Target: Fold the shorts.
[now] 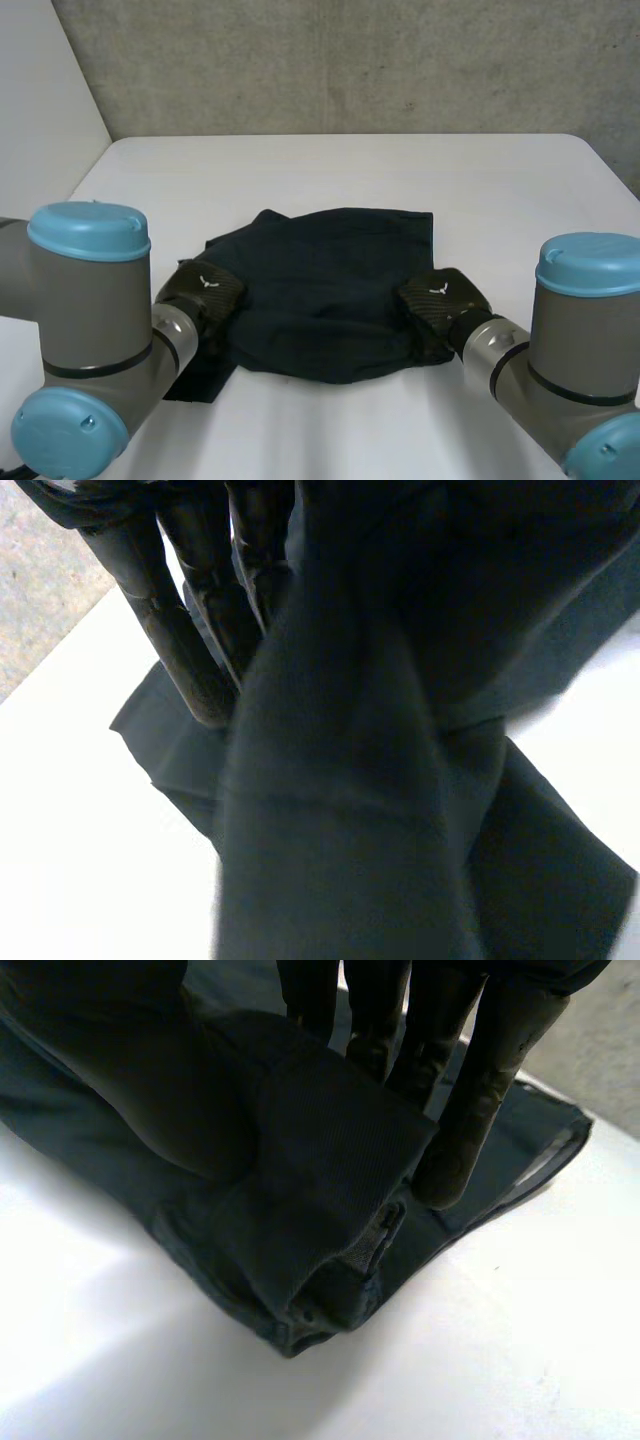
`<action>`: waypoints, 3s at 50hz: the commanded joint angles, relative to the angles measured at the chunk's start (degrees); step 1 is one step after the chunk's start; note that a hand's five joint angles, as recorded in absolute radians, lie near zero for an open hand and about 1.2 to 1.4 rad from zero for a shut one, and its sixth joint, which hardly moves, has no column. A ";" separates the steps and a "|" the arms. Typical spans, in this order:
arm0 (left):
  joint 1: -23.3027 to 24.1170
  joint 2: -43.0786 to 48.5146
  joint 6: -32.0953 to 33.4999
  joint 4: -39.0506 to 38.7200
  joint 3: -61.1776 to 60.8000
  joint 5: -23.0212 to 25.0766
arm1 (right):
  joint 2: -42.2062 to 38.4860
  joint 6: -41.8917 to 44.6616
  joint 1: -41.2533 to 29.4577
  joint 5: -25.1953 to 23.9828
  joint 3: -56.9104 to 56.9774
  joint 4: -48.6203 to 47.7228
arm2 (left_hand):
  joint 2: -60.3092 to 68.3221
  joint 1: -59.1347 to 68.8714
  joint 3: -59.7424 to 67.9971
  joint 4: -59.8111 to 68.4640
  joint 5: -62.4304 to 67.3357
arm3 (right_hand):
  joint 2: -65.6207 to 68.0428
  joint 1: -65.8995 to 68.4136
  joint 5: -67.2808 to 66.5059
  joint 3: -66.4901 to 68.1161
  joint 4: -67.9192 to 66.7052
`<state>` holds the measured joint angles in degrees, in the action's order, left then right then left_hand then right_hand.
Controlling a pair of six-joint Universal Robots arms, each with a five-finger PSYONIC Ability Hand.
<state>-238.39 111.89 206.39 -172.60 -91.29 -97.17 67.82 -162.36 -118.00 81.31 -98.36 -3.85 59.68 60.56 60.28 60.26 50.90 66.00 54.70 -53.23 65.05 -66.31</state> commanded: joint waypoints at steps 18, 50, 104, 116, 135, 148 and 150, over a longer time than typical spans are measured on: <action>-3.13 -3.61 -0.20 -5.64 -10.04 -2.58 | 1.35 1.08 0.49 0.87 -0.60 -1.25 | -3.75 -4.63 -4.35 -4.33 -4.97 | 14.00 25.30 -16.77 14.95 -13.69; -1.46 -8.20 3.49 12.91 1.81 5.41 | 6.20 22.44 -0.39 2.98 16.00 28.64 | 20.32 19.44 19.72 19.74 19.10 | 14.00 25.30 -16.77 14.95 -13.69; -2.69 14.75 7.36 -31.13 3.58 -0.39 | -18.77 19.18 -0.48 6.14 23.13 -11.10 | 20.32 19.44 19.72 19.74 19.10 | 14.00 25.30 -16.77 14.95 -13.69; -1.46 3.43 8.06 -23.58 -6.79 -4.34 | -10.71 20.33 0.40 5.53 11.99 -1.25 | 20.32 19.44 19.72 19.74 19.10 | 14.00 25.30 -16.77 14.95 -13.69; 5.04 -7.82 7.19 -4.58 -18.13 -4.96 | -0.59 24.10 4.00 4.56 -1.91 7.46 | 12.85 11.96 12.25 12.27 11.62 | 14.00 25.30 -16.77 14.95 -13.69; -16.22 -4.33 3.59 -13.90 -4.26 18.07 | 2.23 19.72 7.61 -0.89 -6.84 2.18 | -23.40 -24.29 -24.00 -23.98 -24.63 | 14.00 25.30 -16.77 14.95 -13.69; -16.31 -0.47 2.27 -13.55 -0.40 18.50 | 2.23 19.54 7.61 -0.89 -7.02 1.92 | -21.72 -22.60 -22.32 -22.30 -22.94 | 14.00 25.30 -16.77 14.95 -13.69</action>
<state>-253.19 100.05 212.15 -186.00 -100.13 -81.44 70.24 -140.96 -110.30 80.38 -105.27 -1.31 29.65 29.50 29.43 29.55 19.68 67.41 56.15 -56.11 66.95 -68.39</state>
